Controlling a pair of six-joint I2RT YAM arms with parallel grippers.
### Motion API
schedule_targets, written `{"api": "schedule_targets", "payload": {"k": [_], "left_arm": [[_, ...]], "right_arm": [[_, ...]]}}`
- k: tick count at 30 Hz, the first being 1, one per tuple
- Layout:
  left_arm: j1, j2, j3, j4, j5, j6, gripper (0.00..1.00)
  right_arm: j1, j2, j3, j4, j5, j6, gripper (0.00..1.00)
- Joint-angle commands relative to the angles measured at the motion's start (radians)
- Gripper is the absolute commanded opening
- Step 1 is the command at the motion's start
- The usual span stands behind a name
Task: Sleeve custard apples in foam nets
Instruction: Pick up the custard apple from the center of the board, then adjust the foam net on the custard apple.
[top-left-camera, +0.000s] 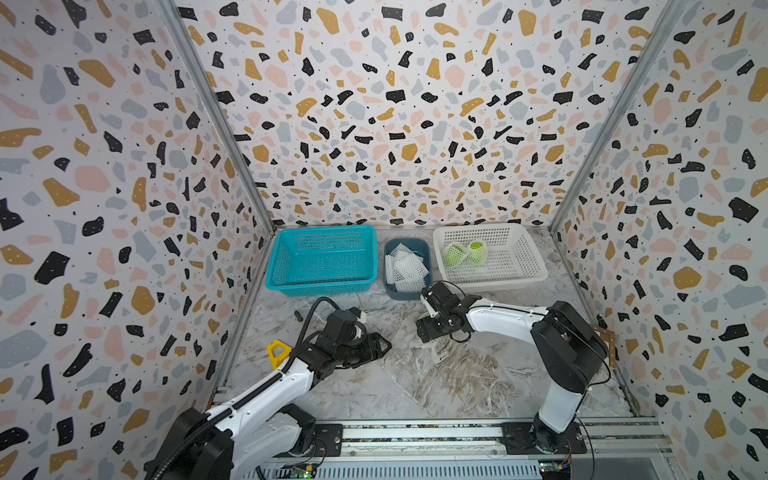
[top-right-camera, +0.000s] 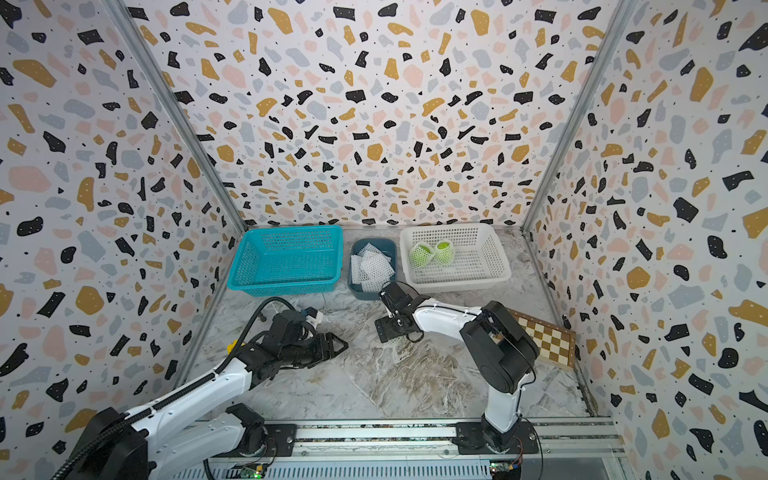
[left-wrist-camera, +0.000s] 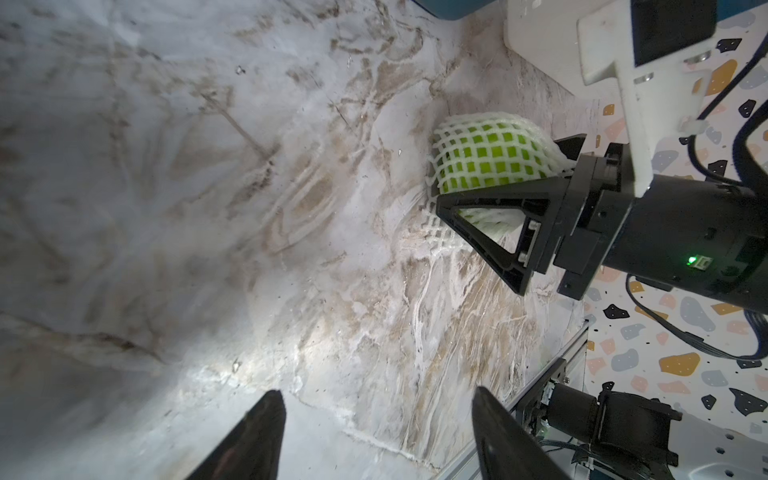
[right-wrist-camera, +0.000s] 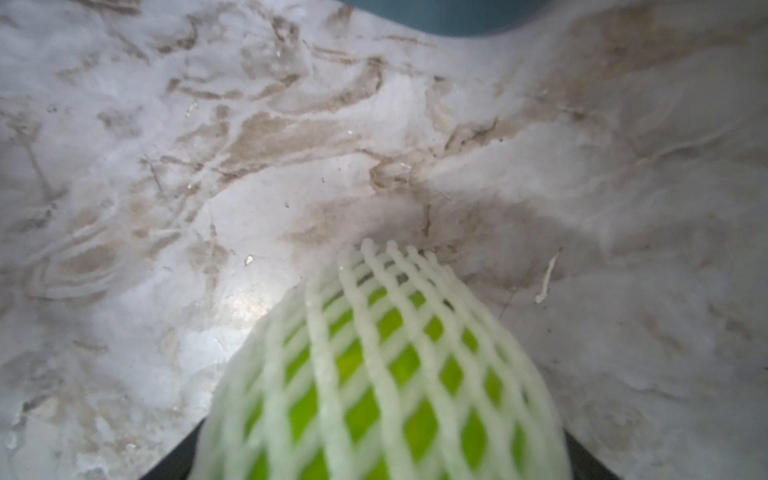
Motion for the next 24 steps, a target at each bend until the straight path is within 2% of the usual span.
{"api": "schedule_targets", "payload": {"k": [1, 7, 10, 19, 24], "left_arm": [[0.004, 0.007, -0.006, 0.023, 0.005, -0.004, 0.7], [0.004, 0.0, 0.004, 0.013, 0.007, -0.008, 0.7], [0.004, -0.017, 0.015, -0.003, 0.004, -0.008, 0.7], [0.027, -0.095, 0.143, -0.144, -0.002, 0.05, 0.7], [0.054, -0.16, 0.239, -0.187, 0.059, 0.084, 0.69]], "right_arm": [[0.005, -0.028, -0.015, -0.007, 0.002, -0.009, 0.86], [0.003, -0.054, -0.039, 0.032, -0.037, -0.02, 0.81], [-0.015, -0.111, -0.078, 0.104, -0.125, -0.024, 0.8], [-0.083, -0.428, -0.251, 0.403, -0.436, -0.049, 0.79], [-0.096, -0.643, -0.374, 0.576, -0.554, -0.069, 0.79]]}}
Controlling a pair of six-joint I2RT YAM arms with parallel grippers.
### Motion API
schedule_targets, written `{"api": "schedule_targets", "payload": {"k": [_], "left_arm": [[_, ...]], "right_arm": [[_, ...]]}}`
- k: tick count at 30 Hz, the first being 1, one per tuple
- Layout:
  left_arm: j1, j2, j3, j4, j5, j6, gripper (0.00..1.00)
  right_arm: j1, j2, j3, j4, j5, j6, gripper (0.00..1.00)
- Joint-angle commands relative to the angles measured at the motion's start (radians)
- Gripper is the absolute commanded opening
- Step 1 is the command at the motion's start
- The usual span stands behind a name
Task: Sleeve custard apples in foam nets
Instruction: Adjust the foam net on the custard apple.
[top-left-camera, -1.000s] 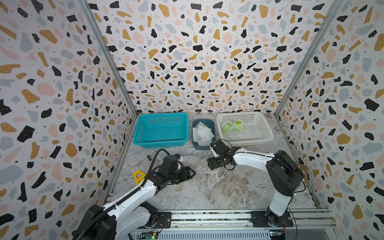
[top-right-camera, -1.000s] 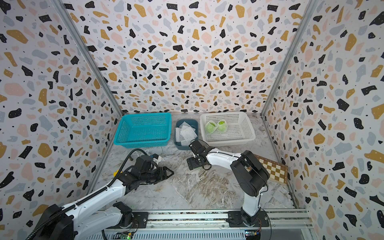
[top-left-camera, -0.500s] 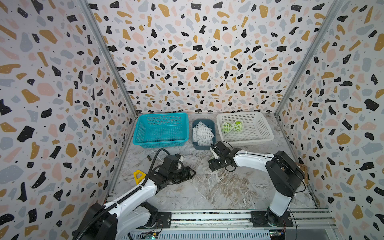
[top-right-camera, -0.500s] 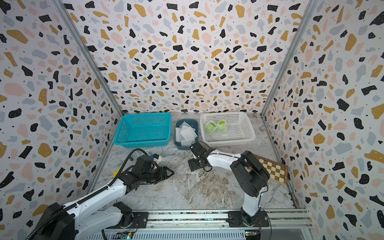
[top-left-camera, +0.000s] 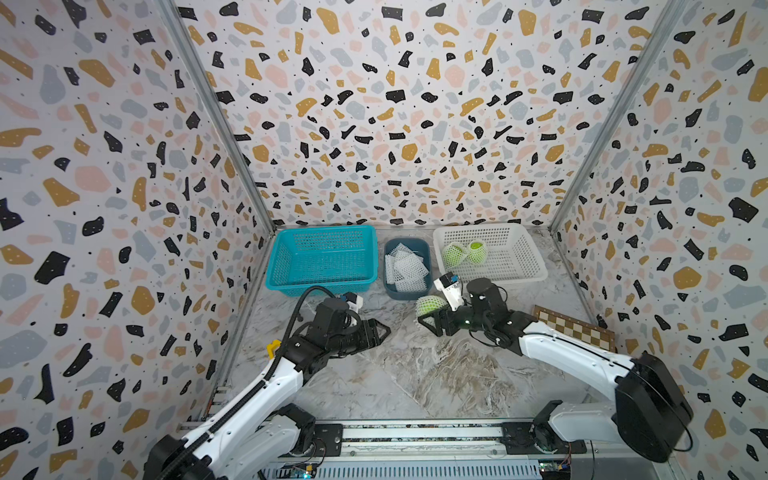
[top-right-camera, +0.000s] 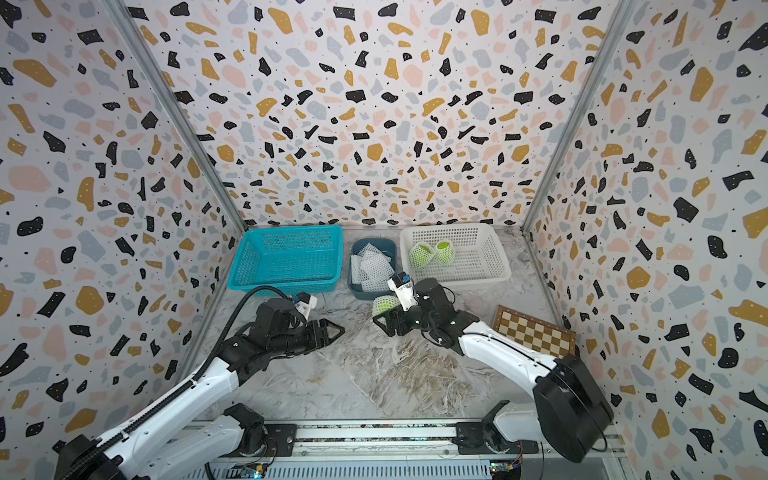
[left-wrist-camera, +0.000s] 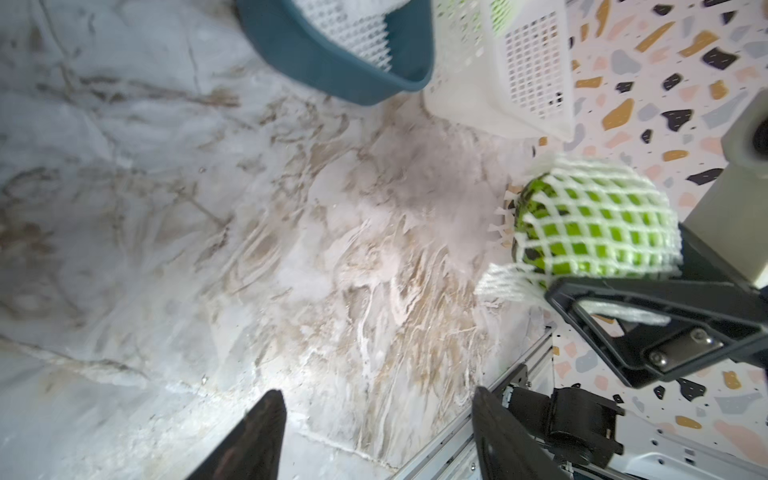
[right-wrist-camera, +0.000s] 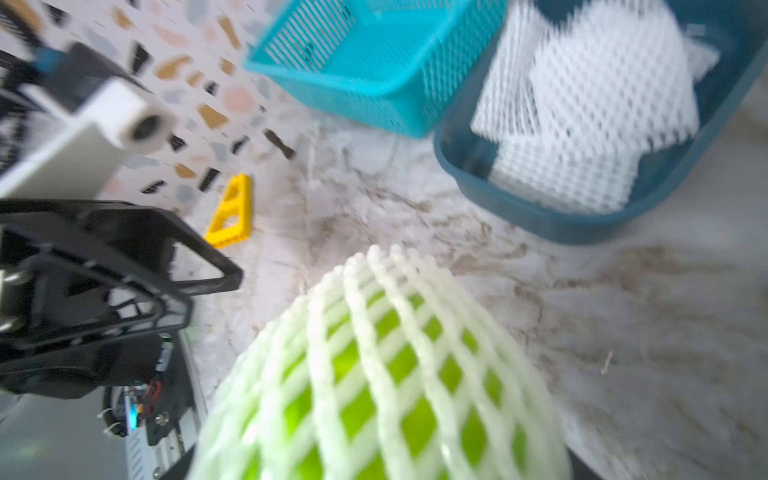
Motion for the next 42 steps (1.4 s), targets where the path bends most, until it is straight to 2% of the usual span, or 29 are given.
{"api": "schedule_targets", "payload": {"k": [1, 4, 8, 13, 16, 18, 20, 26, 35, 42], "left_arm": [[0.02, -0.051, 0.079, -0.031, 0.068, 0.046, 0.69], [0.036, -0.079, 0.136, -0.027, 0.148, 0.059, 0.65], [0.043, -0.093, 0.196, 0.035, 0.307, 0.046, 0.58], [0.042, -0.092, 0.232, 0.121, 0.453, -0.004, 0.47], [0.042, -0.087, 0.219, 0.25, 0.529, -0.086, 0.41], [0.041, -0.083, 0.213, 0.312, 0.563, -0.149, 0.4], [0.036, -0.079, 0.219, 0.323, 0.576, -0.161, 0.41], [-0.027, -0.044, 0.225, 0.29, 0.572, -0.141, 0.52], [-0.102, 0.007, 0.238, 0.331, 0.56, -0.147, 0.52], [-0.129, 0.029, 0.237, 0.373, 0.566, -0.173, 0.47]], "right_arm": [[-0.001, -0.126, -0.061, 0.178, -0.143, -0.033, 0.79], [0.0, -0.243, -0.121, 0.254, -0.203, -0.051, 0.79], [0.0, -0.345, -0.162, 0.307, -0.312, -0.066, 0.8], [0.014, -0.378, -0.152, 0.293, -0.412, -0.085, 0.8], [0.046, -0.37, -0.134, 0.252, -0.402, -0.121, 0.8], [0.061, -0.359, -0.126, 0.244, -0.399, -0.13, 0.8], [0.072, -0.352, -0.119, 0.238, -0.392, -0.137, 0.8], [0.088, -0.343, -0.103, 0.239, -0.391, -0.143, 0.8], [0.108, -0.322, -0.084, 0.212, -0.385, -0.163, 0.79], [0.115, -0.311, -0.085, 0.21, -0.377, -0.167, 0.79]]}}
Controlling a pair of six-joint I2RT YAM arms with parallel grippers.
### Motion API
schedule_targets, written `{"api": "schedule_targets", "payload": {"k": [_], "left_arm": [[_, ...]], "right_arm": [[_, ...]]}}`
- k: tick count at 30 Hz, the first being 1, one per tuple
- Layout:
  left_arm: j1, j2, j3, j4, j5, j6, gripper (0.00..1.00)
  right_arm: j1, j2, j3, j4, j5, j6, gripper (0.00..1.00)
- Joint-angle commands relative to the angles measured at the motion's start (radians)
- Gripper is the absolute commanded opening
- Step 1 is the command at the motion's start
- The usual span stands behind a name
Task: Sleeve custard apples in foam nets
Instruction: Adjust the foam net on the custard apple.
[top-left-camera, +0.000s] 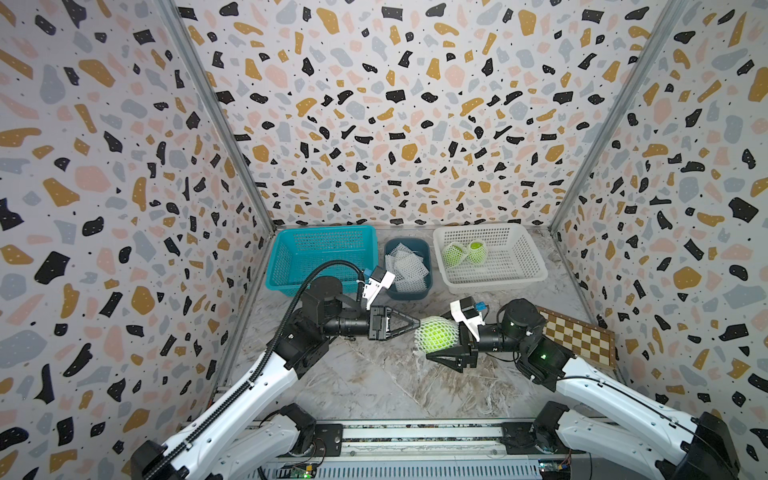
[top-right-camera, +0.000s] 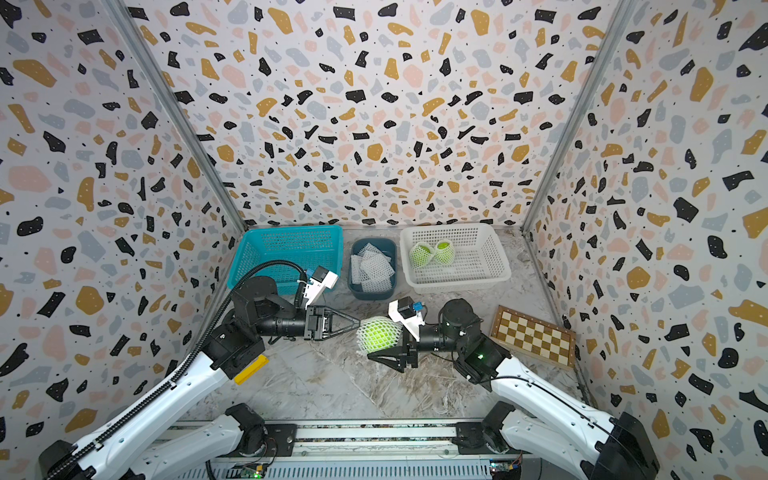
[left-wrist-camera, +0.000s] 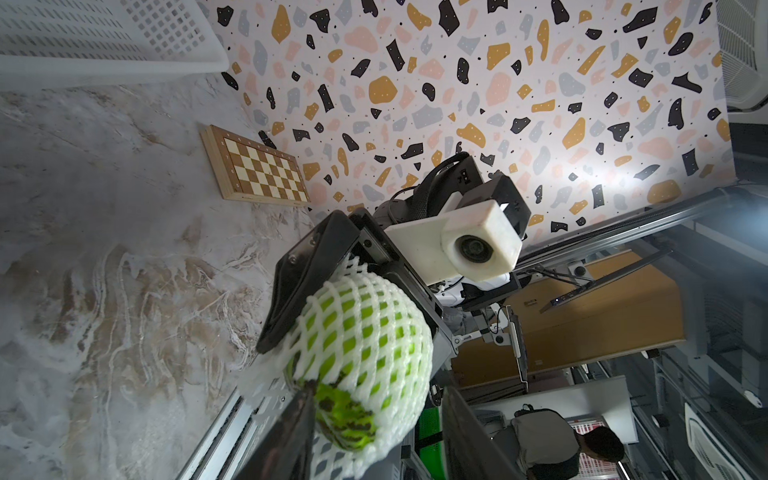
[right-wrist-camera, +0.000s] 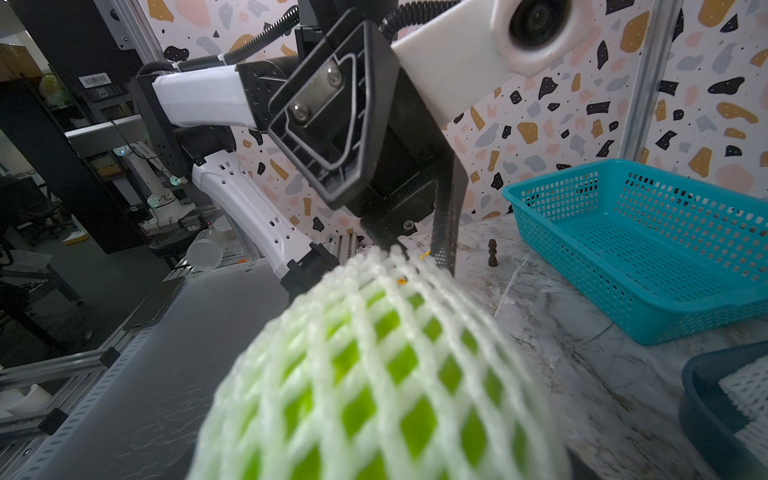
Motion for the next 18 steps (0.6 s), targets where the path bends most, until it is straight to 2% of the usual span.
{"api": "schedule_targets", "payload": {"k": [1, 9, 18], "left_arm": [[-0.015, 0.005, 0.03, 0.065, 0.018, -0.014, 0.46], [-0.037, 0.033, 0.034, 0.081, 0.017, -0.014, 0.33], [-0.039, 0.036, 0.025, 0.085, 0.022, -0.009, 0.03]], "right_arm": [[0.006, -0.005, 0.039, -0.004, -0.004, -0.013, 0.79], [0.008, -0.002, 0.043, -0.012, 0.008, -0.018, 0.79], [0.008, 0.002, 0.045, -0.02, 0.037, -0.018, 0.78]]}}
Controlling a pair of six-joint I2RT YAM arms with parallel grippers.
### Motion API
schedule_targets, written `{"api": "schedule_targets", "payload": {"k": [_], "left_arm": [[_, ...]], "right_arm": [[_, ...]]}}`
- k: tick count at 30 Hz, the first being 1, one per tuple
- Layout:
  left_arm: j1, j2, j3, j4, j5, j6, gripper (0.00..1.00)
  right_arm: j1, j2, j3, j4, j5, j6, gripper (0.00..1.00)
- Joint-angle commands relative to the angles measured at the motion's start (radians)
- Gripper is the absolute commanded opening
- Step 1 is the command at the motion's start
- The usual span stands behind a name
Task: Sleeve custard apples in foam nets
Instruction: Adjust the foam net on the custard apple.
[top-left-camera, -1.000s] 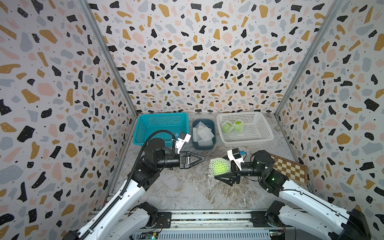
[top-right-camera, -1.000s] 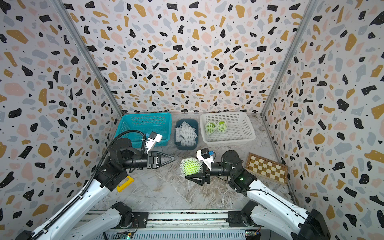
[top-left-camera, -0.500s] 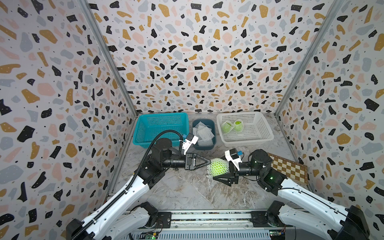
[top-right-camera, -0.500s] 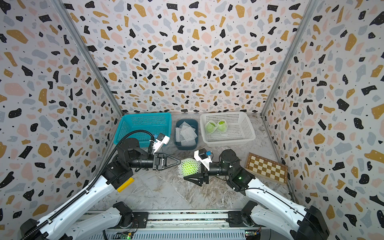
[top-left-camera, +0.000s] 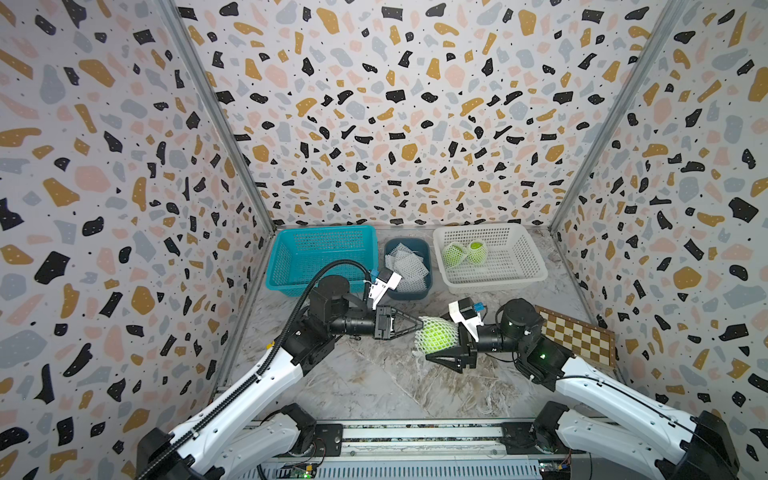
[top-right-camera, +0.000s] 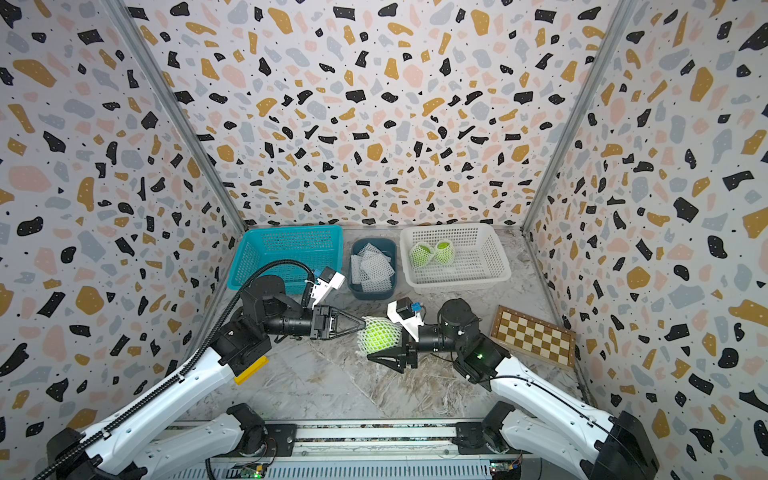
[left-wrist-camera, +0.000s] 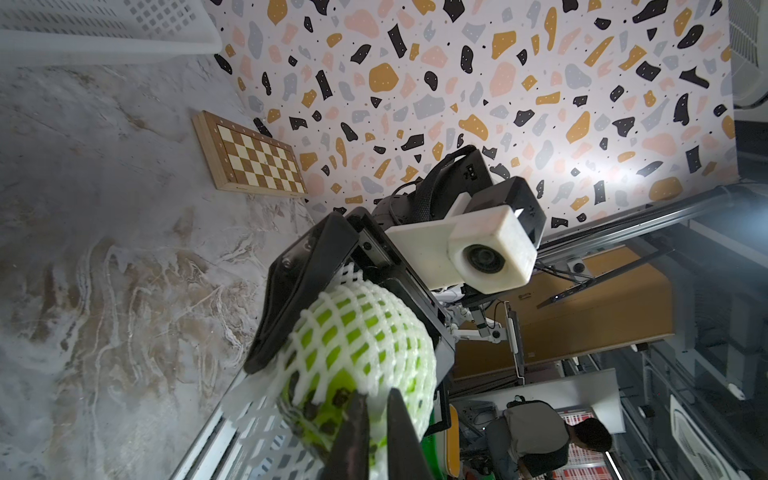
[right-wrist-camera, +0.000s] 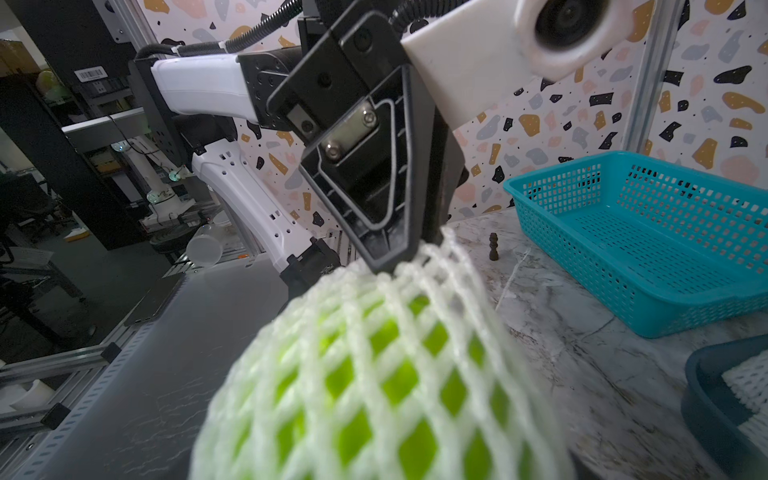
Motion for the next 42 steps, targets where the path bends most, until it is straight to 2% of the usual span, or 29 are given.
{"api": "schedule_targets", "payload": {"k": [1, 12, 28, 30, 31, 33, 34, 42], "left_arm": [[-0.01, -0.005, 0.023, 0.054, 0.023, -0.001, 0.01], [-0.006, -0.043, 0.005, 0.0, -0.02, 0.032, 0.0], [0.002, -0.033, -0.018, -0.039, -0.062, 0.052, 0.0], [0.005, -0.032, -0.013, -0.047, -0.068, 0.052, 0.2], [0.007, -0.032, -0.011, -0.05, -0.072, 0.055, 0.23], [0.017, -0.039, -0.009, -0.057, -0.086, 0.059, 0.4], [0.025, -0.044, -0.009, -0.069, -0.095, 0.062, 0.45], [0.151, -0.133, -0.072, -0.133, -0.182, 0.058, 0.66]], "right_arm": [[0.004, -0.002, 0.041, 0.0, 0.024, -0.006, 0.78], [-0.055, -0.064, -0.021, 0.1, 0.018, 0.083, 0.78], [-0.057, -0.069, -0.028, 0.102, 0.001, 0.091, 0.78], [-0.057, -0.065, -0.024, 0.089, 0.011, 0.086, 0.78], [-0.059, -0.063, -0.022, 0.083, 0.014, 0.082, 0.78], [-0.063, -0.06, -0.019, 0.072, 0.017, 0.081, 0.77], [-0.065, -0.06, -0.02, 0.07, 0.022, 0.083, 0.78], [-0.117, -0.076, -0.015, 0.041, 0.06, 0.099, 0.78]]}}
